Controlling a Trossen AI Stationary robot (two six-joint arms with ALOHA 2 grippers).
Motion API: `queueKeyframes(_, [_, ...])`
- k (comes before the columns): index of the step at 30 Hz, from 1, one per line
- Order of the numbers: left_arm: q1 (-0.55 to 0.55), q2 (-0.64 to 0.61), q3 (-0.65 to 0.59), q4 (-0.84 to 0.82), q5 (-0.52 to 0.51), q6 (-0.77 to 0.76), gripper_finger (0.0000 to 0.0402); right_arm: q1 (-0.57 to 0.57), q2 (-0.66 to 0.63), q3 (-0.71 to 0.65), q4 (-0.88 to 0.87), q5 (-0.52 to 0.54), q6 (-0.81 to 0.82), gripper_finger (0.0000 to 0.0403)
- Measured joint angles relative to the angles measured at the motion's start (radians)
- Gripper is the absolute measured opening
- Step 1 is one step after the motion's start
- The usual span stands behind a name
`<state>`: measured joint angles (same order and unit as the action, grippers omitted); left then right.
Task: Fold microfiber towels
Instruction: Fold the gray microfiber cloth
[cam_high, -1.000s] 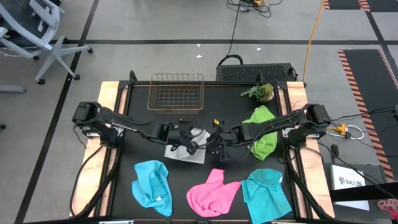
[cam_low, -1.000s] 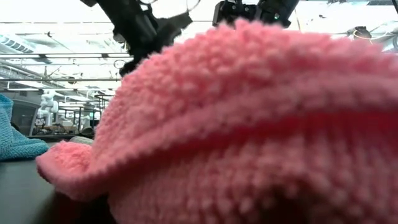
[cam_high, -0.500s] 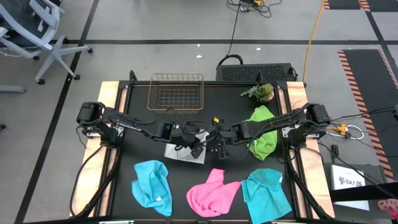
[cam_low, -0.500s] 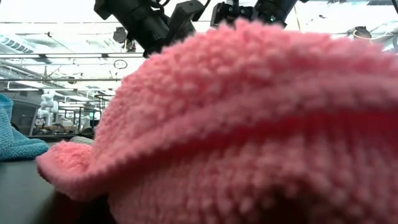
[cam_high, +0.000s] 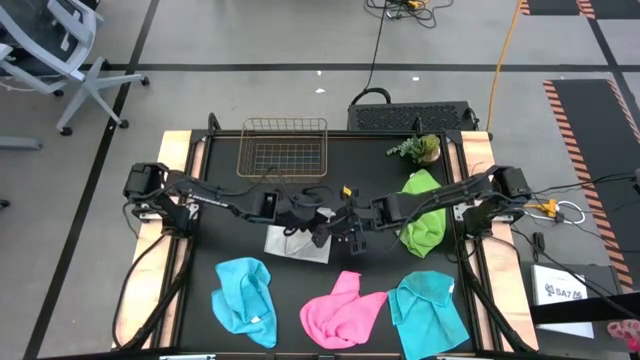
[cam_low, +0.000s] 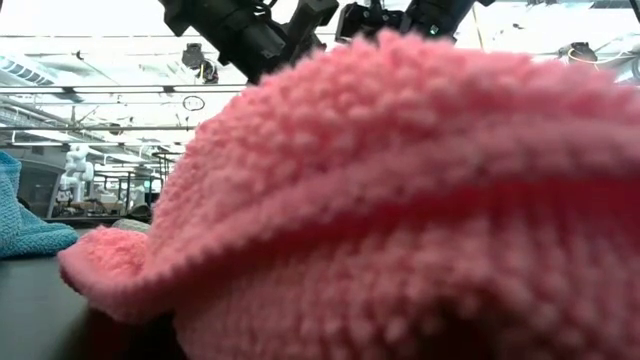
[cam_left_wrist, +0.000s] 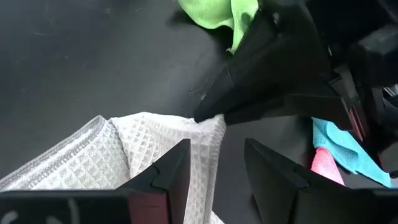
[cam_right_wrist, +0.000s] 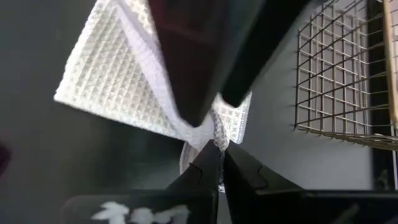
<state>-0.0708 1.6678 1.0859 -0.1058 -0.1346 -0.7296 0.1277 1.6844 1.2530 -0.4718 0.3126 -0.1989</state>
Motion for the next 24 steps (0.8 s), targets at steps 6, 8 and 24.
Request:
queueKeyframes(6, [0.0, 0.0, 0.0, -0.009, -0.021, 0.002, 0.0152, -0.012, 0.0, 0.0, 0.039, 0.0, -0.011, 0.0])
queueKeyframes(8, [0.0, 0.0, 0.0, -0.022, -0.04, 0.002, 0.0152, -0.013, 0.0, 0.0, 0.044, 0.0, -0.023, 0.0])
queueKeyframes(24, [0.0, 0.0, 0.0, -0.116, -0.155, 0.025, 0.0006, -0.009, -0.001, 0.0, 0.046, -0.003, -0.024, 0.0007])
